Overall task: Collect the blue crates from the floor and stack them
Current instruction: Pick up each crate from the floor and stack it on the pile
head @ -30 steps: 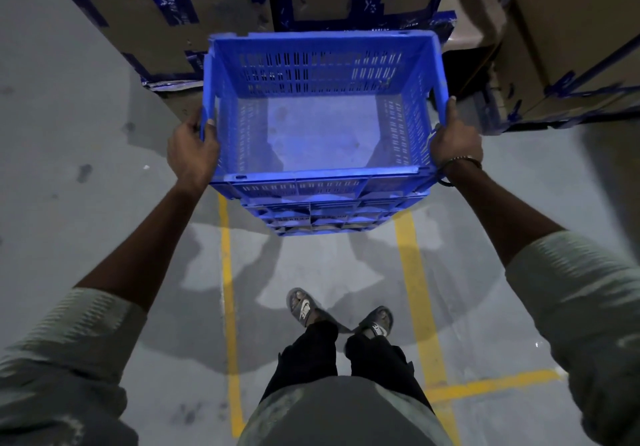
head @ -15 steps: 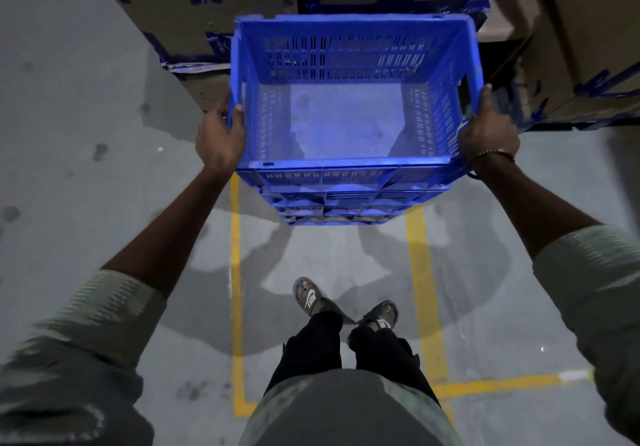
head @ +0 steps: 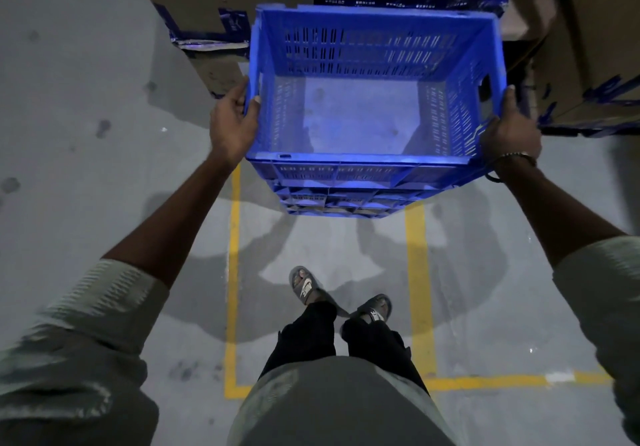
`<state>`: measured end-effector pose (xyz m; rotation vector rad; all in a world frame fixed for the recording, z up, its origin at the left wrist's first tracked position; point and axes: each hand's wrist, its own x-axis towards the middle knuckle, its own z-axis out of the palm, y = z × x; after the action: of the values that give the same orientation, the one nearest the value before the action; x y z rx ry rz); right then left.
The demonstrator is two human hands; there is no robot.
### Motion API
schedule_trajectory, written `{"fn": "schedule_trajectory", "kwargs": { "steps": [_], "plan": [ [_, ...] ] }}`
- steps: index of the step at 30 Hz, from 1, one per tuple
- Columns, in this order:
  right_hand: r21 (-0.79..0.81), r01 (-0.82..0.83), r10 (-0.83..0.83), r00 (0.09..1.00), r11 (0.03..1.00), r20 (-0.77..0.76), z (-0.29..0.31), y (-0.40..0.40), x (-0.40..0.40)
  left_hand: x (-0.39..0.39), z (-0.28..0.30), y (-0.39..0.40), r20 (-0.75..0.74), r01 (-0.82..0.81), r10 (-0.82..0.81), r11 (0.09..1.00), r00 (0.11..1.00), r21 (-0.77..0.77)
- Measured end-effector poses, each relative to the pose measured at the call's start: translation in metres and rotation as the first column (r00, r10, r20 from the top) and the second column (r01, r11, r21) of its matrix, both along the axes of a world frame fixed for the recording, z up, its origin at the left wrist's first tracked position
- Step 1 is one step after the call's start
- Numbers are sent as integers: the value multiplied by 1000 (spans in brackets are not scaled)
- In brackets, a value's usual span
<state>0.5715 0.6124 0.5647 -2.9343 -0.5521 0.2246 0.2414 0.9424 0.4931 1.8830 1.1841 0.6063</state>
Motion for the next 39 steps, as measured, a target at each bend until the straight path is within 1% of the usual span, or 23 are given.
{"fn": "schedule_trajectory", "kwargs": {
  "steps": [3, 5, 10, 14, 17, 20, 25, 31, 35, 37, 39],
  "plan": [
    [17, 26, -26, 1000, 1000, 16, -5, 4, -1, 8, 3, 3, -28, -9, 12, 994, 1000, 109],
    [10, 22, -23, 1000, 1000, 13, -10, 8, -1, 12, 5, 7, -72, -17, 30, 986, 997, 164],
    [-3, 27, -27, 1000, 1000, -12, -14, 14, 2, 9, 6, 15, -113, 7, 16, 979, 993, 203],
    [5, -2, 2, 1000, 1000, 0, -13, 14, 4, 11, 5, 14, -102, -25, 45, 981, 994, 190],
    [6, -4, 4, 1000, 1000, 4, -11, 12, 1, 8, 4, 12, -25, -50, 54, 989, 998, 141],
    [12, -18, 18, 1000, 1000, 2, -15, 8, -1, 0, 5, 6, 12, -43, 42, 990, 999, 135],
    [17, -15, 15, 1000, 1000, -10, -17, 10, -1, -2, 8, 4, 4, -43, 43, 991, 999, 124],
    [-9, -5, 5, 1000, 1000, 4, -12, 2, 8, 11, 12, -5, 10, 26, -27, 994, 1000, 105],
    [-12, -31, 31, 999, 999, 23, -13, 1, 15, 15, 9, -12, 15, 29, -31, 993, 999, 118],
    [-21, -22, 23, 999, 1000, 27, -16, 3, 14, 14, 11, -9, 26, 29, -31, 995, 999, 100],
    [-17, -9, 10, 1000, 1000, 20, -16, 5, 8, 12, 11, -5, 35, 17, -21, 993, 999, 116]
  ]
}}
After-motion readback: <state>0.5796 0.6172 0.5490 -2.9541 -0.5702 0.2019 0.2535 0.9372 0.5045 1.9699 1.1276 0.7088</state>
